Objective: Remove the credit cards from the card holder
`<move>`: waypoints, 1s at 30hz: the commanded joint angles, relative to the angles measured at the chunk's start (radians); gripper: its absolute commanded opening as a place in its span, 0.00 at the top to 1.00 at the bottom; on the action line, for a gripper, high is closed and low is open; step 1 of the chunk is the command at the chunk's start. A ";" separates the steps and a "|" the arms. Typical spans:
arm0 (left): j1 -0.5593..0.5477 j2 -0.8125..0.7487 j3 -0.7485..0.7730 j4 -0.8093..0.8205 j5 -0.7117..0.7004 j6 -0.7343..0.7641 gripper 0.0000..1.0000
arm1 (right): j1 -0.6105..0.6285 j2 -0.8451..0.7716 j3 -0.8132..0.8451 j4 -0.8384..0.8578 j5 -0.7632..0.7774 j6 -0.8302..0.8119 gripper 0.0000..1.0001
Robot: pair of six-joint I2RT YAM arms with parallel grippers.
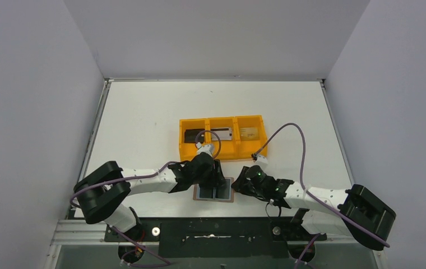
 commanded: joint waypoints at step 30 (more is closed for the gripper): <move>-0.008 -0.155 -0.007 -0.144 -0.110 0.031 0.50 | 0.135 0.255 0.183 -0.293 0.226 -0.066 0.86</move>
